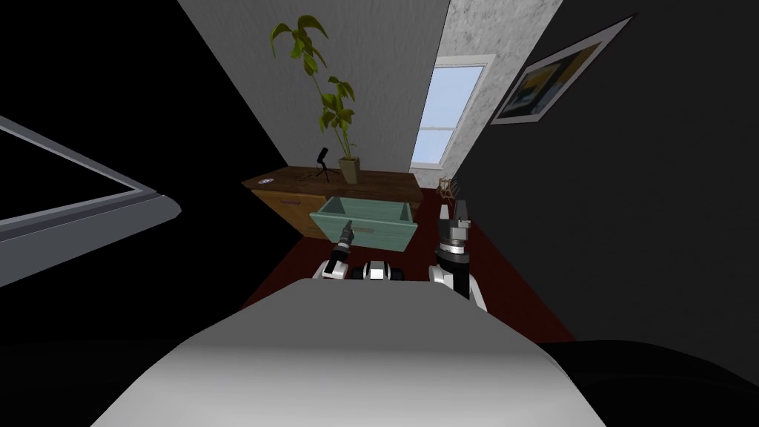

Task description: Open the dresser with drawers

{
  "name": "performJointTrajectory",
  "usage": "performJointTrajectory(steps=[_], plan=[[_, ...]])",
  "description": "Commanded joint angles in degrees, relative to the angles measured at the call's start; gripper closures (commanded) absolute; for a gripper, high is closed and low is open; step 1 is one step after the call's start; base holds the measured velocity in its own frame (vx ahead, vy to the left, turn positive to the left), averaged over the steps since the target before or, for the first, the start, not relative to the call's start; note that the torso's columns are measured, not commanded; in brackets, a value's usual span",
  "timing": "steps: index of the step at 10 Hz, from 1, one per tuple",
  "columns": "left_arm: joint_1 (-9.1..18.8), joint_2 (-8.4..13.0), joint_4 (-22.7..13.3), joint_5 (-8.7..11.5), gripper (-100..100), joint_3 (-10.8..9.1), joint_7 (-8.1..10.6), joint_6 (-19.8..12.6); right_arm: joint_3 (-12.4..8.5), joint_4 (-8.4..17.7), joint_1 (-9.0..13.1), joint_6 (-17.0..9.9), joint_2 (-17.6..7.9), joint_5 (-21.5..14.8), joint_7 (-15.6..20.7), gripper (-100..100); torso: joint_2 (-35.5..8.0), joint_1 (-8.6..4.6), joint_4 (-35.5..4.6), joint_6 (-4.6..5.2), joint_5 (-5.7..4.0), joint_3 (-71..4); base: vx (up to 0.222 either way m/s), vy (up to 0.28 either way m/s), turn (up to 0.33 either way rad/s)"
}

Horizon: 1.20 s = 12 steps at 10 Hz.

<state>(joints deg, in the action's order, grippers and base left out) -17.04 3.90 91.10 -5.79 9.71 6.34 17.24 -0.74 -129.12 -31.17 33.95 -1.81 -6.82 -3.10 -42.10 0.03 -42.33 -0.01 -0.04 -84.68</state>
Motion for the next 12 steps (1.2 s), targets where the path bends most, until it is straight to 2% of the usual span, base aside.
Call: performJointTrajectory(steps=[1,5,6,7,12], plan=[[0.5,0.1,3.2,-0.1,-100,0.05,0.34,-3.5,0.0,0.0,0.0,0.0,0.0,0.0,0.0,0,-0.1,0.01,0.0,0.01,0.01,0.1,-0.017,0.006,-0.001],[0.8,0.4,8.2,-0.1,-100,0.31,0.87,-8.7,0.0,0.0,0.0,0.0,0.0,0.0,0.0,0,-0.4,-0.08,-0.1,-0.02,-0.04,0.2,-0.019,0.006,-0.005],[0.5,0.3,6.9,-0.2,-100,0.31,0.75,-7.9,0.0,0.0,0.0,0.0,0.0,0.0,0.0,0,-0.5,-0.12,-0.2,-0.04,-0.08,0.3,0.0,0.0,0.0],[0.4,0.3,6.9,-0.2,0,0.35,0.77,-8.2,0.0,0.0,0.0,0.0,0.0,0.0,0.0,0,-0.4,-0.11,-0.2,-0.03,-0.05,0.3,0.0,0.0,0.0],[0.3,0.3,6.7,-0.2,0,0.35,0.77,-8.4,0.0,0.0,0.0,0.0,0.0,0.0,0.0,0,-0.2,-0.04,0.0,0.01,0.02,0.1,0.0,0.0,0.0]])
